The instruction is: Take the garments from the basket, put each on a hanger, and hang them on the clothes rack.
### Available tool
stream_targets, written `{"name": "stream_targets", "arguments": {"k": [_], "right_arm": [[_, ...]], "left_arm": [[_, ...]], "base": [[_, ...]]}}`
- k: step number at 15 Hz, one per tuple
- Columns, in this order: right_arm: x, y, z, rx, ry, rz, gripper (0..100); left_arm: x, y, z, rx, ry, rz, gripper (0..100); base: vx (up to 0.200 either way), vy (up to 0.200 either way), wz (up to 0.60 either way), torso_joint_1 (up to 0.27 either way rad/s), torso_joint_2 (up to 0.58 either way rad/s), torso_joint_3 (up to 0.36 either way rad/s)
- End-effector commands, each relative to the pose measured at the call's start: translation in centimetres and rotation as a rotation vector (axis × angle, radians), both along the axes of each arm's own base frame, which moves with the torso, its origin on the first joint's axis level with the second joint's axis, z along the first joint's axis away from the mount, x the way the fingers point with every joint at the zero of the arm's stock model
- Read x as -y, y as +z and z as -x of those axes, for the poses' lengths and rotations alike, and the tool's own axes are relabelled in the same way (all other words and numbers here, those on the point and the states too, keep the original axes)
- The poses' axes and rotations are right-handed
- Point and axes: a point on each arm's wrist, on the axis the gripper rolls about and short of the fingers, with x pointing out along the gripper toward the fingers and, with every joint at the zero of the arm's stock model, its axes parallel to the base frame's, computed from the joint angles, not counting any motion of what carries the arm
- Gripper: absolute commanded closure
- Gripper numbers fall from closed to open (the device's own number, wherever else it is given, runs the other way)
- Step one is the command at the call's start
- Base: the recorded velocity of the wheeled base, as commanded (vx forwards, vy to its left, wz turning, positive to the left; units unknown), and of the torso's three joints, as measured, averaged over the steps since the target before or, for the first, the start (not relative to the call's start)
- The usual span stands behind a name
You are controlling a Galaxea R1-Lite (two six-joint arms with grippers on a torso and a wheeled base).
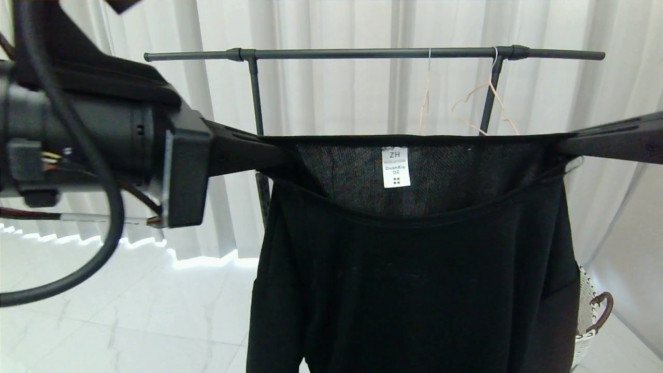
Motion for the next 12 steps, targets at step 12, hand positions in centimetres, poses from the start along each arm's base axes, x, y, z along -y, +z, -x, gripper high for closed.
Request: {"name": "stream_targets", "arguments": {"k": [12], "right_arm": [[-5.9,0.3,-3.6,0.028,0.125,-0.041,100]], "left_arm": [[-1.5,-0.7,5.8,0.024,-0.174,0.016,100]], "base": [[0.0,0.0,0.0,0.0,0.0,0.0]]}}
